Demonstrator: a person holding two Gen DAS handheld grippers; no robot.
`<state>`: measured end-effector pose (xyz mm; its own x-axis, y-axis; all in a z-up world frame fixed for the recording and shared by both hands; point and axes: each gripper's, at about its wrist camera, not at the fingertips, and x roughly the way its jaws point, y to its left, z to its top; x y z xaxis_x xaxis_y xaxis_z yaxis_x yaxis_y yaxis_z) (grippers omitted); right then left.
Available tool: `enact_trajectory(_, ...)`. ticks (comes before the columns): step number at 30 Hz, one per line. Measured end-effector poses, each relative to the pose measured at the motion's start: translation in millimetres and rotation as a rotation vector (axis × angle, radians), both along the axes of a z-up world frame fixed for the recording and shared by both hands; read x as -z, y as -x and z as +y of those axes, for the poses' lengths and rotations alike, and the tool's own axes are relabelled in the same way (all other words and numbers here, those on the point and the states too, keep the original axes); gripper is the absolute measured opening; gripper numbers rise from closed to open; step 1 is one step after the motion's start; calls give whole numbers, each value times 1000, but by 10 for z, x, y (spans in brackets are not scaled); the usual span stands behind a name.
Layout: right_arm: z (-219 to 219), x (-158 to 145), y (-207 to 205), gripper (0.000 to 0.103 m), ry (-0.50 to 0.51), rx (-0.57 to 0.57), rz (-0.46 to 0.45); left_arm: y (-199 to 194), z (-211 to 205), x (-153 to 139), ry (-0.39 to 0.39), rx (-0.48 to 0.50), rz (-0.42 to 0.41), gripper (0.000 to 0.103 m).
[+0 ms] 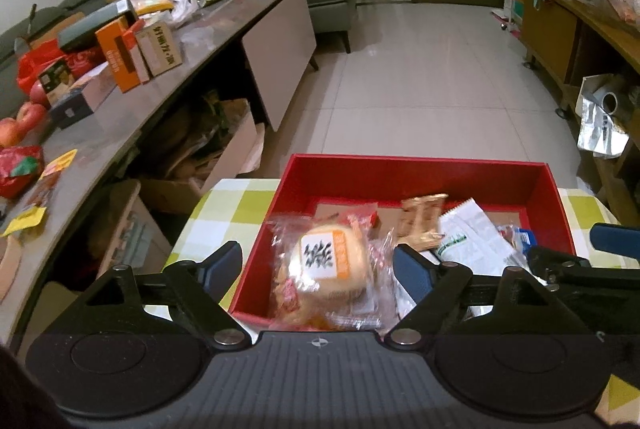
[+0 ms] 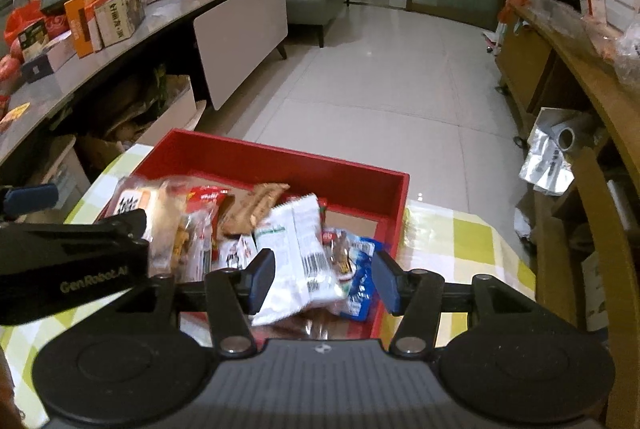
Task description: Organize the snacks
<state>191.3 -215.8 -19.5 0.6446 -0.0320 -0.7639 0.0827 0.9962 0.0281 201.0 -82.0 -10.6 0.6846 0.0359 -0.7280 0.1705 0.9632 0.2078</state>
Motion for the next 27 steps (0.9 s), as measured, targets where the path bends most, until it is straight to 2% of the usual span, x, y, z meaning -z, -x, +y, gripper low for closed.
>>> enact_trajectory(9, 99, -112, 370, 65, -10, 16, -4, 346, 156, -73, 26, 14, 19, 87)
enact_trajectory(12, 150, -138, 497, 69, -6, 13, -4, 487, 191, -94, 26, 23, 10, 87)
enact_trajectory(27, 315, -255, 1019, 69, -34, 22, -24, 960, 324, -128, 45, 65, 12, 88)
